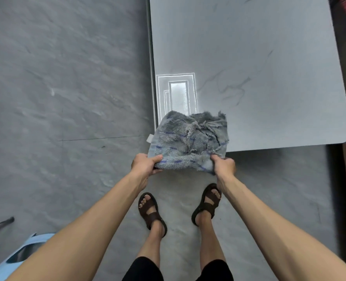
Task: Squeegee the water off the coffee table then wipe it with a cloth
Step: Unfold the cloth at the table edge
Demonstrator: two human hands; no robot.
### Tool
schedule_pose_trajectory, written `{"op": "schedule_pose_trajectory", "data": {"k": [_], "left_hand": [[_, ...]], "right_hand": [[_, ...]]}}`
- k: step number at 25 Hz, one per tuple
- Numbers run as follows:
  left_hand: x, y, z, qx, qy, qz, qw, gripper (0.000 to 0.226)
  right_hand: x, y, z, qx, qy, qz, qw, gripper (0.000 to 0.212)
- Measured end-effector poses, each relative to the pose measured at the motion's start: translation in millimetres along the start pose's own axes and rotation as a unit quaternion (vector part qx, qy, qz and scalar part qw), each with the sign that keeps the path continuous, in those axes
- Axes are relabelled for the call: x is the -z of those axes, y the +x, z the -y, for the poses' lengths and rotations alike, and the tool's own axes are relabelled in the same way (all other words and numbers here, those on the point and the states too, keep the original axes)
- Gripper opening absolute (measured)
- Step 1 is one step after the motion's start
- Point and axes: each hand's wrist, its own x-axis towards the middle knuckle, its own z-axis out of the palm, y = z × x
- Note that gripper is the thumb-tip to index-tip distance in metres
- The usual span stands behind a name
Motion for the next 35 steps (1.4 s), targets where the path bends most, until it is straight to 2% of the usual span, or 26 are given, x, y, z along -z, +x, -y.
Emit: {"op": "schedule_pose_trajectory", "data": {"k": [2,3,5,8,12,14,16,20,23,28,31,35], "left_hand": [[26.2,-7.6,1.8,-0.034,0.027,-0.013,0.999,0.010],[41.6,-13.0,1.7,-0.062,0.050,-0.019,0.997,0.013],[69.0,-28.5,0.8,-0.117,0.087,-0.028,0.989,0.011],[112.5,-70.6,6.7,-0.158,0.053,-0.053,0.985,0.008],[171.9,-119.5,35.7,-0.144,-0.018,-0.074,0.987,0.006],[220.9,-153.5,76.1,-0.117,-0.087,-0.100,0.984,0.006],[239.9,-163.1,98.7,-0.082,-0.139,-0.098,0.982,0.013],[336.1,-216.9,202.9,-0.003,-0.245,-0.112,0.963,0.016],[392.2,-236.7,274.9,0.046,-0.290,-0.111,0.950,0.009],[490.5,-233.2,398.7,0.152,-0.347,-0.128,0.917,0.006],[550.8,-212.8,460.4,0.149,-0.395,-0.137,0.896,0.008],[627.3,-183.7,533.5,0.079,-0.477,-0.190,0.855,0.011]], "right_hand": [[-6.2,-34.8,-8.1,-0.036,-0.003,0.070,0.997,0.018],[-7.5,-52.5,-10.0,-0.028,-0.001,0.089,0.996,0.018],[-5.7,-82.0,-7.8,0.027,0.006,0.106,0.994,0.020],[5.1,-137.9,2.0,0.095,0.024,0.165,0.982,0.015],[3.5,-208.7,1.1,0.104,-0.018,0.262,0.959,0.012],[-12.4,-254.4,-19.8,0.120,-0.056,0.304,0.943,0.017],[-20.7,-267.4,-25.7,0.116,-0.060,0.327,0.936,0.018],[-69.8,-354.7,-84.6,0.149,-0.161,0.395,0.892,0.013],[-116.4,-401.1,-128.7,0.186,-0.249,0.407,0.859,0.020],[-230.9,-468.7,-228.9,0.261,-0.392,0.403,0.785,0.016],[-311.0,-506.5,-279.1,0.299,-0.435,0.413,0.743,0.013],[-421.4,-556.4,-336.0,0.361,-0.454,0.461,0.672,0.016]]}}
